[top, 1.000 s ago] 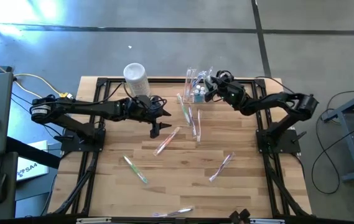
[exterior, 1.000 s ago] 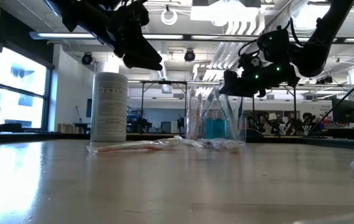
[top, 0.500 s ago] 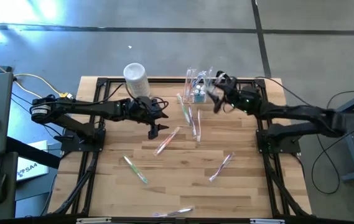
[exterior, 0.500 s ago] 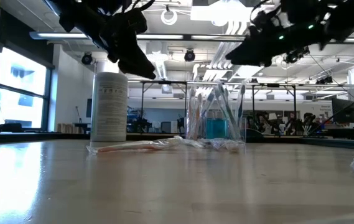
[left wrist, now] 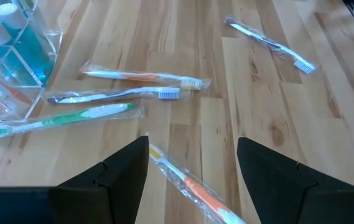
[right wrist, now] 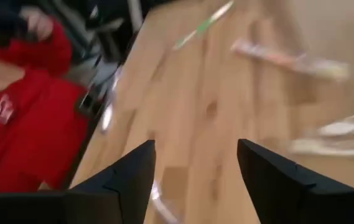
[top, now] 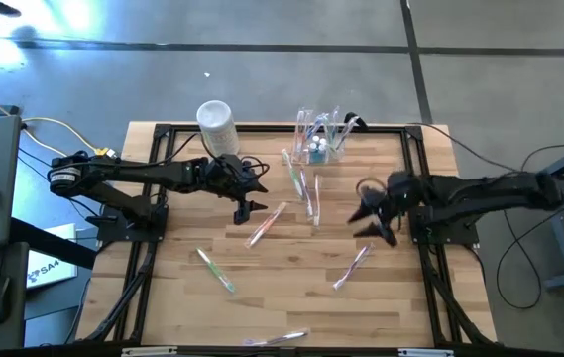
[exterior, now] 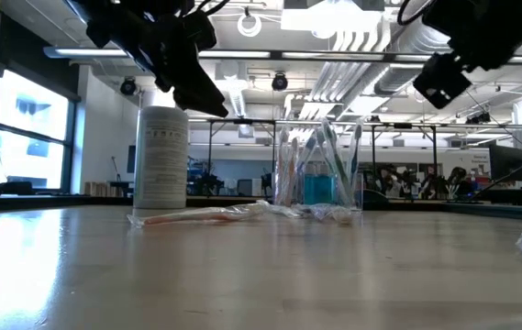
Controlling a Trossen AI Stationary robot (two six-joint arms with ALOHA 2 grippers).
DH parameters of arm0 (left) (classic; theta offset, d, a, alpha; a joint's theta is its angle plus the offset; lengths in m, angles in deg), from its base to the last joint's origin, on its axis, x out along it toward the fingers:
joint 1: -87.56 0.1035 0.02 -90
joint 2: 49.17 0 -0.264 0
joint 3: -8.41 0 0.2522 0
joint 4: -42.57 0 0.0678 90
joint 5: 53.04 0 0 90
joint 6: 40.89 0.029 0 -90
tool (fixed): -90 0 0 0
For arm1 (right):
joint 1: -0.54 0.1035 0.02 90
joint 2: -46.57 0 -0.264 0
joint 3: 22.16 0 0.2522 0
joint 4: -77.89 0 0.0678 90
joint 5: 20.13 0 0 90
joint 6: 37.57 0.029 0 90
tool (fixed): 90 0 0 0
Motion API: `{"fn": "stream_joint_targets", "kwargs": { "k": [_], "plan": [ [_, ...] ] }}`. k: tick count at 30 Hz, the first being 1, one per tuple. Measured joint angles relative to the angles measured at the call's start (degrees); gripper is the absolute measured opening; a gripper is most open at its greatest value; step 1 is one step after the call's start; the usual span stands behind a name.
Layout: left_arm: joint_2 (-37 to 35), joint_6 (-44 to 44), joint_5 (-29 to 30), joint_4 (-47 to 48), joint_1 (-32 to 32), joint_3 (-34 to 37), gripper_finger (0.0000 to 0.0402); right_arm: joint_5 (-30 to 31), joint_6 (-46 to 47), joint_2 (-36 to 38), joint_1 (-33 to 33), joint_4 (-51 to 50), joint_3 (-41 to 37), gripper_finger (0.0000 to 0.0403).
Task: Pick & Place toothbrushing station
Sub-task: Put the violet toothbrush into the transparent organizer
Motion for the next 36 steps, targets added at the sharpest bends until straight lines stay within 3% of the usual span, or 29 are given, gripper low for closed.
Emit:
{"fn": "stream_joint_targets", "kwargs": {
  "k": [9, 15, 29, 36],
  "plan": [
    [0.0, -0.1, 0.0, -0.1, 0.0, 0.0, 0.0239, 18.4, 2.4, -12.5, 17.9, -0.1, 0.0, 0.0205],
    [0.0, 0.0, 0.0, -0.1, 0.0, 0.0, 0.0239, 24.5, 6.7, -23.3, 23.6, 1.5, 0.0, 0.0205],
    [0.0, 0.3, 0.1, 0.0, 0.0, 0.0, 0.0239, 27.0, 18.7, -39.8, 29.1, 6.1, 0.6, 0.0205],
    [0.0, 0.3, 0.1, 0.0, 0.0, 0.0, 0.0239, 28.9, 18.6, -42.1, 30.0, 8.5, 0.7, 0.0205]
  ]
}}
